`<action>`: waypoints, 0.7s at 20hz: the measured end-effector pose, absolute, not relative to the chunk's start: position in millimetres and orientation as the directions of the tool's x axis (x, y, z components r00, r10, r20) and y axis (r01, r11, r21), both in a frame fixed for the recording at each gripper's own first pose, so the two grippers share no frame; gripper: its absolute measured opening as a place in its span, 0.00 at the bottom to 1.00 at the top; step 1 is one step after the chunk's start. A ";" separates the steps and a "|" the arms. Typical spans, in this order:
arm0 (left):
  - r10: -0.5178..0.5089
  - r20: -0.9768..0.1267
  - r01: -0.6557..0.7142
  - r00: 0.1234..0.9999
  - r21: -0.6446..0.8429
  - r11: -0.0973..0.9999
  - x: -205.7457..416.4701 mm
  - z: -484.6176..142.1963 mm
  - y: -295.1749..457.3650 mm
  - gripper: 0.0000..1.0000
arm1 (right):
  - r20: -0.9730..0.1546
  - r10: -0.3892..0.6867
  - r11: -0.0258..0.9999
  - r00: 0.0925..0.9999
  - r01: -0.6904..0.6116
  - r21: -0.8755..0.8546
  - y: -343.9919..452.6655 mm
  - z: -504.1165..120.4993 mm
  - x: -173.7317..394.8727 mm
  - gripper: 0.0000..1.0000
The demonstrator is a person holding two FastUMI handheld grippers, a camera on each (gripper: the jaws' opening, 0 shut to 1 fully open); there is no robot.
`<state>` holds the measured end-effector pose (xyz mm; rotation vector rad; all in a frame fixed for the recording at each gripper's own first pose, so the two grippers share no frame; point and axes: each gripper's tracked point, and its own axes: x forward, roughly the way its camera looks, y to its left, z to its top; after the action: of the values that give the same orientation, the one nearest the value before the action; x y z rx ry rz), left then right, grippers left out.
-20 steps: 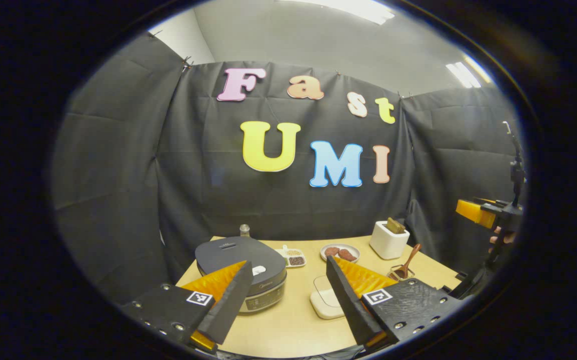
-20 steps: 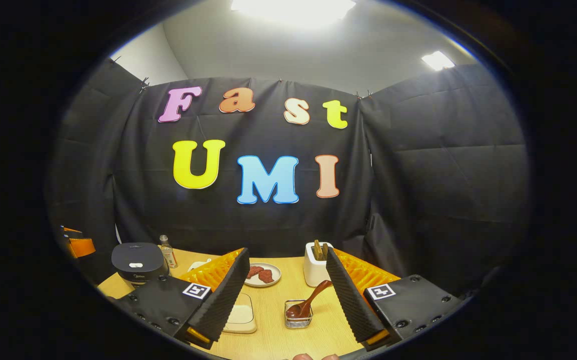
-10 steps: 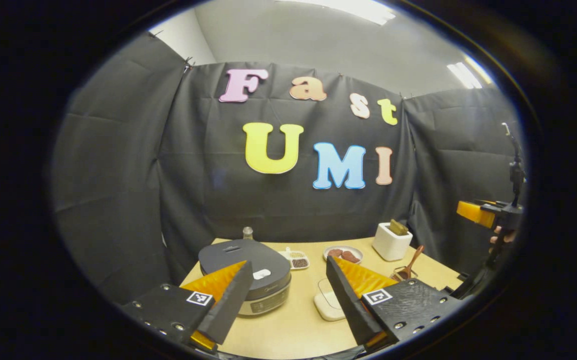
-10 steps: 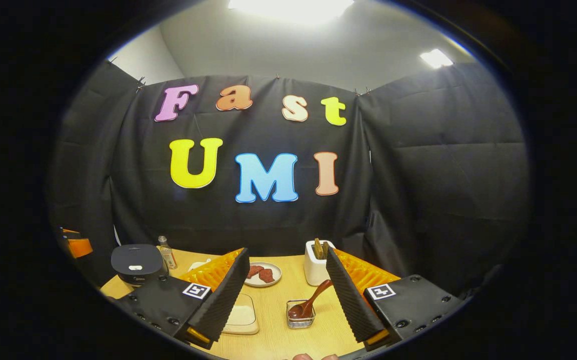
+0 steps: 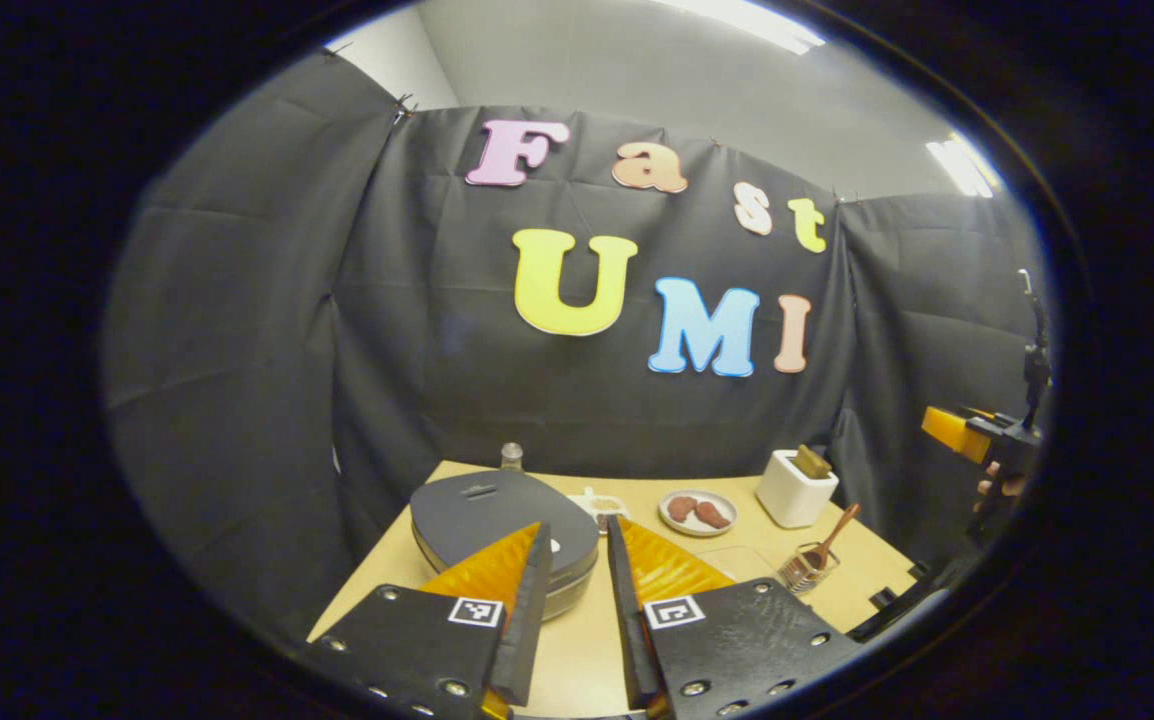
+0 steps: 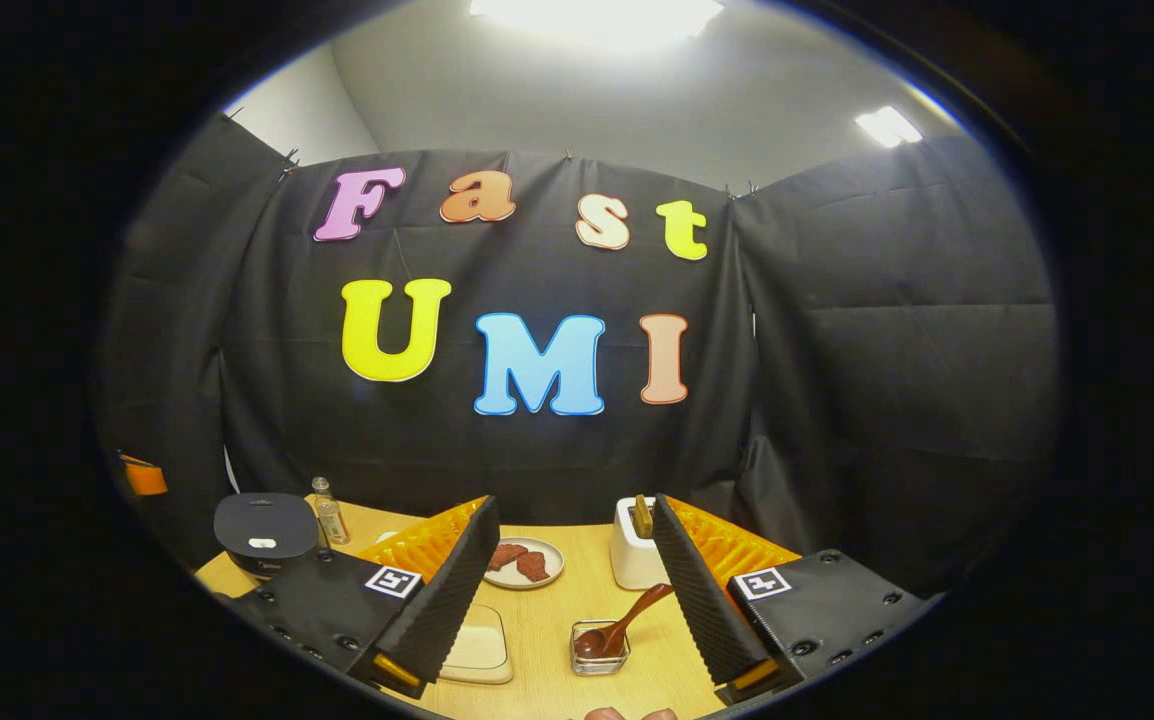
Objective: Close the left gripper, press the button to open the rice cooker; take a wooden spoon from the chopstick holder with the right hand, scoop a spoonful of rice and pour it into the rice cooker, then put the wooden spoon back into the chopstick holder.
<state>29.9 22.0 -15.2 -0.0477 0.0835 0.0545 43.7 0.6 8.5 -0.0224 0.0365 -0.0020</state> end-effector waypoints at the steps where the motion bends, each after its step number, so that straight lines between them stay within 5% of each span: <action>1: 0.043 -0.094 -0.047 0.995 -0.033 0.998 34.2 -15.1 13.1 0.39 | -0.038 0.002 1.000 0.999 -0.003 -0.023 -1.1 7.9 52.4 0.97; 4: 0.077 -0.110 -0.077 0.991 0.002 0.997 48.6 -4.3 11.5 0.12 | -0.037 0.020 1.000 0.999 -0.020 -0.016 -8.6 5.2 78.5 0.97; 5: 0.100 -0.118 -0.098 0.988 0.019 0.995 48.4 -3.4 9.3 0.16 | -0.034 0.025 1.000 0.999 -0.025 -0.014 -11.7 4.8 86.3 0.97; 7: 0.144 -0.147 -0.140 0.979 0.035 0.989 61.8 -7.5 17.6 0.02 | -0.036 0.043 0.999 0.998 -0.043 -0.006 -15.6 1.1 101.6 0.98; 14: 0.203 -0.225 -0.219 0.953 -0.048 0.975 90.5 -13.4 11.7 0.01 | -0.047 0.092 0.996 0.995 -0.091 0.009 -41.4 -17.5 141.2 0.97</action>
<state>90.5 11.7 -13.4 -0.0723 0.2215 0.2144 141.2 -41.4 -17.5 0.0073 0.0476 0.0918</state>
